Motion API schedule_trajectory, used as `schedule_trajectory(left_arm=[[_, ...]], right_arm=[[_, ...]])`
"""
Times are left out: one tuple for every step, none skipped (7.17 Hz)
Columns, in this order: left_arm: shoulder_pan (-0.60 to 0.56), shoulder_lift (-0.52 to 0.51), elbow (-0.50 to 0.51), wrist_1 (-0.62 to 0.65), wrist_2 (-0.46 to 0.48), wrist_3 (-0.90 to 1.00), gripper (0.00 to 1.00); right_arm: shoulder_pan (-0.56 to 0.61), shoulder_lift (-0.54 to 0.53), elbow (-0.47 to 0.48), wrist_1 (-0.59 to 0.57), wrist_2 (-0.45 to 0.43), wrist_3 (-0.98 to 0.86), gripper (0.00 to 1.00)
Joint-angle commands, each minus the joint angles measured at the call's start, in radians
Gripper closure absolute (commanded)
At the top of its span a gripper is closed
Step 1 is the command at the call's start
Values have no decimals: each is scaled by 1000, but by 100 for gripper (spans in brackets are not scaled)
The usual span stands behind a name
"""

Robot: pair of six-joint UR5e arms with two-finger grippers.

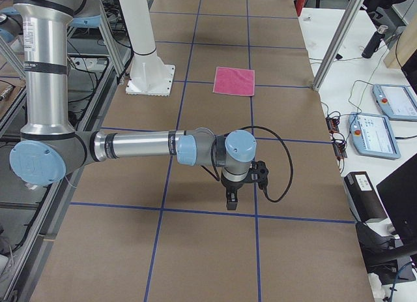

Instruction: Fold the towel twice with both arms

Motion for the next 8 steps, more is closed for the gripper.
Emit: schedule_trajectory(left_arm=[[0,0,0,0,0,0,0],[0,0,0,0,0,3,0],[0,2,0,0,0,9,0],[0,-6,0,0,0,9,0],[-2,-32,-8,8,-2,8,0],[0,-101,-8,55,-2,-1,0],[0,-227,-6,192,-2,-2,0],[11,-352,-27,322,-2,-3,0]], right_arm=[[0,1,1,0,1,3,0],[0,1,-1,0,4,5,0],[0,3,-1,0,4,5,0],[0,13,-1,0,3,12,0],[0,29,1,0,3,16,0],[0,64,-1,-14,4,22,0],[-3,104,-11,-16,4,66,0],[-20,156,-10,-17,6,186,0]])
